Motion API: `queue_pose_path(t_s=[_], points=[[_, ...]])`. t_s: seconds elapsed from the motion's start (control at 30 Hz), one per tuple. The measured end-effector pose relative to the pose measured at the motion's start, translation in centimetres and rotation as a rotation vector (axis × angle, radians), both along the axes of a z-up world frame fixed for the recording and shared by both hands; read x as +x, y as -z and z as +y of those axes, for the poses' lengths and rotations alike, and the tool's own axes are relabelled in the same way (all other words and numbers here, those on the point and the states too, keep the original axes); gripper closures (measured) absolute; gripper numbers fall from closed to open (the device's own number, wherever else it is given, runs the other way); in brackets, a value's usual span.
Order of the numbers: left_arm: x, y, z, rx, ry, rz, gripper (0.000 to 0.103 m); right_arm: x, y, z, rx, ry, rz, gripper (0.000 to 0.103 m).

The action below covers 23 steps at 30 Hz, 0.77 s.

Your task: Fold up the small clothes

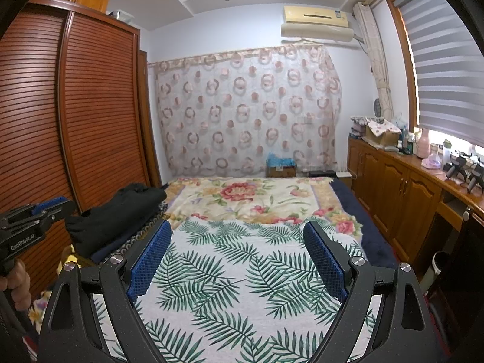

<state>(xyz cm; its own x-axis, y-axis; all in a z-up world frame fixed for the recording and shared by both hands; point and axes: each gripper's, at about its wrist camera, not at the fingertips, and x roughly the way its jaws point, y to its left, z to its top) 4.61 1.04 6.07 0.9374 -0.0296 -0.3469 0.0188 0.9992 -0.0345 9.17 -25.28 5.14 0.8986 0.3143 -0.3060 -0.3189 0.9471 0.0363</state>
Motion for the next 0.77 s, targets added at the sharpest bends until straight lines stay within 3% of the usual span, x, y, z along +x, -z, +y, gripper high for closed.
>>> queue_pose_path(t_s=[0.77], points=[[-0.01, 0.07, 0.10, 0.000, 0.002, -0.002, 0.077, 0.04, 0.11, 0.11, 0.000, 0.002, -0.001, 0.012]])
